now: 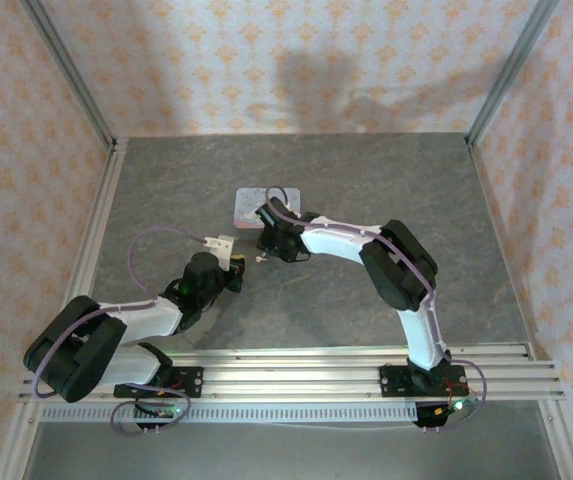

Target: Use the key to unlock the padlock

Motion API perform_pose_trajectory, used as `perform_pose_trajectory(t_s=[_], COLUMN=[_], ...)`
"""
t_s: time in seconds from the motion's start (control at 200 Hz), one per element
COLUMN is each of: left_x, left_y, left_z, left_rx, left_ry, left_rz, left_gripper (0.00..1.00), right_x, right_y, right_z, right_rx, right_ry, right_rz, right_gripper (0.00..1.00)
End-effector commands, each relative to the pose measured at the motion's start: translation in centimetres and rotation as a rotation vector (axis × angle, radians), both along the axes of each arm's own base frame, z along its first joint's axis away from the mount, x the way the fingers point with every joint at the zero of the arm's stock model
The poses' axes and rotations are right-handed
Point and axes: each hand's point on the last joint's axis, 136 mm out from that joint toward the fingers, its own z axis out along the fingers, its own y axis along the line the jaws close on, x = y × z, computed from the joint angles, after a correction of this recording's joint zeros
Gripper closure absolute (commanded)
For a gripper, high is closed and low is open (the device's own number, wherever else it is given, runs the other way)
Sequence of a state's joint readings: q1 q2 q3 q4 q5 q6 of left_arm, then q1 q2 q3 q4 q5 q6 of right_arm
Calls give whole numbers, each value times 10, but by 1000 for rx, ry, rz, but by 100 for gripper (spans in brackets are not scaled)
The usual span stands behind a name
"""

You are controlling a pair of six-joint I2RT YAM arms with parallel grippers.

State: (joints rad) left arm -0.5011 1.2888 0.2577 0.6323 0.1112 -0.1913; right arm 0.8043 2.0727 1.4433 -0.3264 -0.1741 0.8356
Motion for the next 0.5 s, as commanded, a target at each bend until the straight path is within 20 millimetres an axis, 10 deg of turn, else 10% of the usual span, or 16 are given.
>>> perform_pose_trajectory(t_s=[0.0, 0.495], left_x=[0, 3], left_y=[11, 15], left_z=[-3, -2], left_rx=[10, 13], left_ry=[7, 10], left_rz=[49, 81], left_gripper=[100, 100], right_x=[-7, -7], right_y=[-14, -15], right_z=[-20, 1], right_rx=[-98, -74], right_ry=[42, -1], right_rz=[-2, 12], right_gripper=[63, 91])
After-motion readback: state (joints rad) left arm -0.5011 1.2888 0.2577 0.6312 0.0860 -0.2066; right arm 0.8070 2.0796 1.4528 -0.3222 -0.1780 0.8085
